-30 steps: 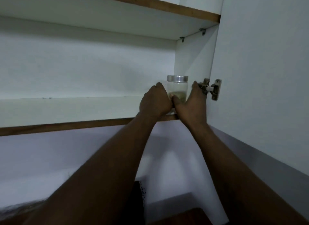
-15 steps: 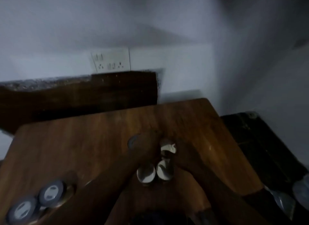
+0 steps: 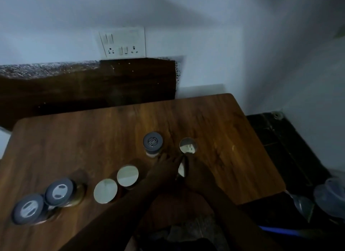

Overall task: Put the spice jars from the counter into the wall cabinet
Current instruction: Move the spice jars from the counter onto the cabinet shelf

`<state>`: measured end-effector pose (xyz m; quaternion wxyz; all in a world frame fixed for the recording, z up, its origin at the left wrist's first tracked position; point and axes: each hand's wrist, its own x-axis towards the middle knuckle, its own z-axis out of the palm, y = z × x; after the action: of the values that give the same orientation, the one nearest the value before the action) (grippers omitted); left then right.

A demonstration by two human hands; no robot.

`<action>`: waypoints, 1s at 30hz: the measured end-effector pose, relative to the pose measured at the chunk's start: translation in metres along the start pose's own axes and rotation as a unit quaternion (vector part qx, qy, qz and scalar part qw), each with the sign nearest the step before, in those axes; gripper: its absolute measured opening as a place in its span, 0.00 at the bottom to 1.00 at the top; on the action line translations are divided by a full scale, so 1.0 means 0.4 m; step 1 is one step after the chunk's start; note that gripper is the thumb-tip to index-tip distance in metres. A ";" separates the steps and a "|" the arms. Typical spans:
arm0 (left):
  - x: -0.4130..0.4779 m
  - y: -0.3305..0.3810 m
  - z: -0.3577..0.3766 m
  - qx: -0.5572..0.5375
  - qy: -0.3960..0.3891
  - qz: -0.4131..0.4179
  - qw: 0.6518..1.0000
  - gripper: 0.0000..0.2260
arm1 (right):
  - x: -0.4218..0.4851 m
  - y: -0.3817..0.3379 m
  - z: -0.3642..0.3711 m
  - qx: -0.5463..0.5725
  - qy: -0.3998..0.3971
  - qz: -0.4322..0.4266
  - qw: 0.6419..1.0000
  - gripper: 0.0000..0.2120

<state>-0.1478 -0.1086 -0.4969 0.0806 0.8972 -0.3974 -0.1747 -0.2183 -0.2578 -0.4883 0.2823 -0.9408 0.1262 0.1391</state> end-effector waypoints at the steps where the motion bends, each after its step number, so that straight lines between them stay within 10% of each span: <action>1: 0.000 -0.004 -0.032 -0.051 0.026 0.001 0.998 0.43 | 0.004 -0.012 -0.049 0.051 0.020 0.012 0.998 0.38; 9: 0.066 0.080 -0.548 -0.417 0.318 0.061 0.849 0.38 | 0.046 -0.281 -0.566 0.183 0.308 -0.173 0.917 0.39; 21: 0.163 0.121 -1.385 -0.559 0.313 0.211 0.738 0.26 | 0.118 -0.584 -1.258 0.288 0.394 -0.402 0.775 0.27; 26: 0.293 0.122 -1.509 -0.565 0.336 0.142 0.740 0.15 | 0.256 -0.634 -1.364 0.199 0.489 -0.351 0.773 0.30; 30: 0.397 0.108 -1.507 -0.471 0.354 0.076 0.805 0.28 | 0.376 -0.622 -1.323 0.110 0.502 -0.324 0.794 0.33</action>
<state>0.1493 -0.2519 0.0338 0.6410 0.7158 -0.2771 -0.0040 0.1008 -0.3802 0.0091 0.3094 -0.8269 -0.0470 -0.4673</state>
